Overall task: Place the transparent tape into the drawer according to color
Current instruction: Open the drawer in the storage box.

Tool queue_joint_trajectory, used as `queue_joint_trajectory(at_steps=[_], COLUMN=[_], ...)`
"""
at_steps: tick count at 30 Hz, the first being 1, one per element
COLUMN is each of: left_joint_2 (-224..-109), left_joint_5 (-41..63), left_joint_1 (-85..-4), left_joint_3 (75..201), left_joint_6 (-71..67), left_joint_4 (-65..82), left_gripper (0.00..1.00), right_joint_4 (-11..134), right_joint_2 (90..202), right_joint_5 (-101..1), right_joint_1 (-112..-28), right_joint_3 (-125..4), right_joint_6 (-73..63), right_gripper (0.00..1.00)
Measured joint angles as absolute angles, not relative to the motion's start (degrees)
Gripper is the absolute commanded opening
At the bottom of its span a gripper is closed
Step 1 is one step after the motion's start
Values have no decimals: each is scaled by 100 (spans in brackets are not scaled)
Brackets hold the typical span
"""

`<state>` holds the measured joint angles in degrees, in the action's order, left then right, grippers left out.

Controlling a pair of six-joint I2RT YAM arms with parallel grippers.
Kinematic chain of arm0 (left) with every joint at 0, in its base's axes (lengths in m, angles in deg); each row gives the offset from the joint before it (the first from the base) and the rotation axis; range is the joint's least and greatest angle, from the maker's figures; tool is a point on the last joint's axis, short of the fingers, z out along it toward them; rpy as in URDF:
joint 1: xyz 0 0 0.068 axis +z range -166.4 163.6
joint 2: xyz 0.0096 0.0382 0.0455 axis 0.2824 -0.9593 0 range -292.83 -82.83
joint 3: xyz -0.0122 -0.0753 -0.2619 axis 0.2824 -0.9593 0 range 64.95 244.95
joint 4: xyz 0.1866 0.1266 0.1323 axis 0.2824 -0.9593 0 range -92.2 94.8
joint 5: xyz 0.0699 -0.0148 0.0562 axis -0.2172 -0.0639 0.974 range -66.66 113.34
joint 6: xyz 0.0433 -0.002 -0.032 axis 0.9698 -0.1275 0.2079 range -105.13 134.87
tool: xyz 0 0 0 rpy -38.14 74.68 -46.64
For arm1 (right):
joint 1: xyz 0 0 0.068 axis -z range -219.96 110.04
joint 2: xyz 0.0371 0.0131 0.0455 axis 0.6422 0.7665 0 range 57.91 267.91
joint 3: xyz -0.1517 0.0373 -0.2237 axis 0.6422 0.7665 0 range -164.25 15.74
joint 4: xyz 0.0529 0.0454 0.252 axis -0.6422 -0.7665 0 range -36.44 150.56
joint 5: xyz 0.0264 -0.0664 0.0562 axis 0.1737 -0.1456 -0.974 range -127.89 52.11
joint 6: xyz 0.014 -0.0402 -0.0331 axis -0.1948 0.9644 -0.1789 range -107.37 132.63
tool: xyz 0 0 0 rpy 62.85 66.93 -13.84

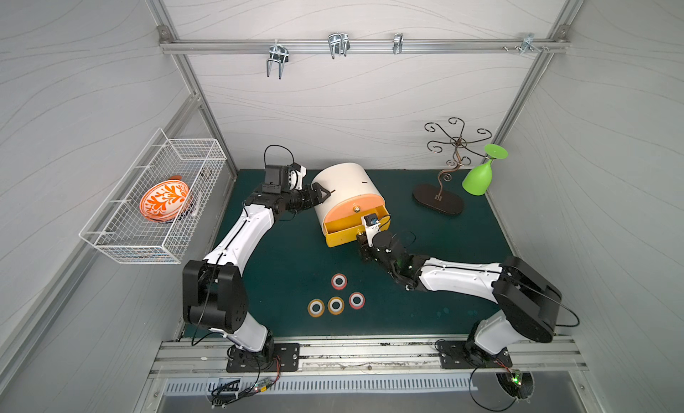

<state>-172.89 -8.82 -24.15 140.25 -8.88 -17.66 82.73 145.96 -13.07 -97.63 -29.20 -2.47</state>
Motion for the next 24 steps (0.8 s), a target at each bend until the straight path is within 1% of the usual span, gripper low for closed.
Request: queue_joint_trajectory(at_steps=[8,9,11,15,17,20,24], left_joint_2=[-17289,-17289,-17289,-17289,-17289,-17289,-17289], left_joint_5=[-882,-882,-885,-882,-882,-882,-882], left_joint_1=[-2415,-2415,-2415,-2415,-2415,-2411,-2406], left_joint_3=[14025,14025,14025,14025,14025,14025,14023], left_joint_6=[-888,-888,-888,-888,-890,-888,-888], left_joint_4=[-1766,-1766,-1766,-1766,-1766,-1766,-1768], left_gripper=[81,81,81,82,82,83,84], right_joint_4=[8081,8061,8013,7937,7878,7782,7620], right_joint_2=[14116,14072,14004,13967,13950,13904,13731], right_joint_5=[-1025,-1008,-979,-951,-935,-933,-933], right_joint_1=[-10077,-10095,-10112,-10123,-10139,-10187,-10268], right_joint_3=[-2516,-2483,-2446,-2435,-2435,-2433,-2433], right_joint_6=[-439,-456,-487,-515,-531,-539,-544], right_gripper=[6,8,14,44,53,63,71])
